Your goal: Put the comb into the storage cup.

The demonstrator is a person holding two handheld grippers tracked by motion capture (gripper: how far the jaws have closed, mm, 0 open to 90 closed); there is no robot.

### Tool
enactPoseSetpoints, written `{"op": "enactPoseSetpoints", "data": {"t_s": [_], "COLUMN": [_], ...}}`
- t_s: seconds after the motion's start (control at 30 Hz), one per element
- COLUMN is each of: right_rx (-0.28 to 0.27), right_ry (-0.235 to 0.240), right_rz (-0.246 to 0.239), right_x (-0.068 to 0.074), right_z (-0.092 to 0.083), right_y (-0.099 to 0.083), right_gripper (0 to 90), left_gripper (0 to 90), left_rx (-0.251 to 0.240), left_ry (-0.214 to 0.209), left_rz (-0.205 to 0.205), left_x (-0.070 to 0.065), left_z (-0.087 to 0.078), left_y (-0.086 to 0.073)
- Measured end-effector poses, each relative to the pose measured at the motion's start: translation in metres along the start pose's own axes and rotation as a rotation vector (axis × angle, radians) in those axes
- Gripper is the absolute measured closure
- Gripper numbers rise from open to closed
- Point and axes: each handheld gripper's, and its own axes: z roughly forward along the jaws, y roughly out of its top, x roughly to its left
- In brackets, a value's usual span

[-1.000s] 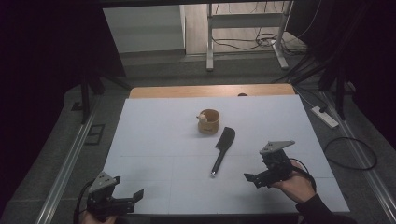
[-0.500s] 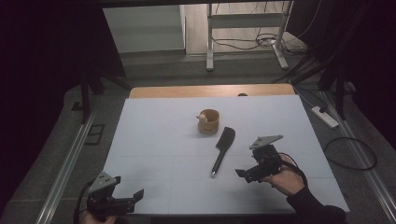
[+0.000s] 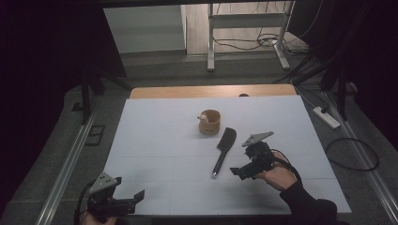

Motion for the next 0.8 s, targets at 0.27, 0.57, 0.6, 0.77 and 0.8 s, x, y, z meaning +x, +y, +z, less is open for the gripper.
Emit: {"op": "enactPoseSetpoints", "data": {"t_s": [0.27, 0.57, 0.6, 0.77, 0.8], "right_rx": [0.033, 0.051, 0.053, 0.058, 0.063], "right_ry": [0.004, -0.02, -0.021, -0.014, -0.018], "right_rz": [-0.008, 0.001, 0.0, 0.001, 0.001], "right_x": [0.0, 0.001, 0.0, 0.0, 0.0], "right_z": [0.013, 0.024, 0.026, 0.034, 0.036], "right_y": [0.008, 0.021, 0.022, 0.029, 0.03], "right_gripper": [0.0, 0.0, 0.0, 0.0, 0.0], "left_gripper": [2.3, 2.3, 2.3, 2.3, 2.3], "left_rx": [0.0, 0.0, 0.0, 0.0, 0.0], "left_ry": [-0.005, -0.009, -0.01, -0.012, -0.012], "left_rz": [-0.001, -0.004, -0.003, -0.005, -0.005], "left_x": [0.001, 0.001, 0.001, 0.002, 0.002], "left_z": [0.0, 0.0, 0.0, 0.0, 0.0], "left_y": [0.0, 0.0, 0.0, 0.0, 0.0]}}
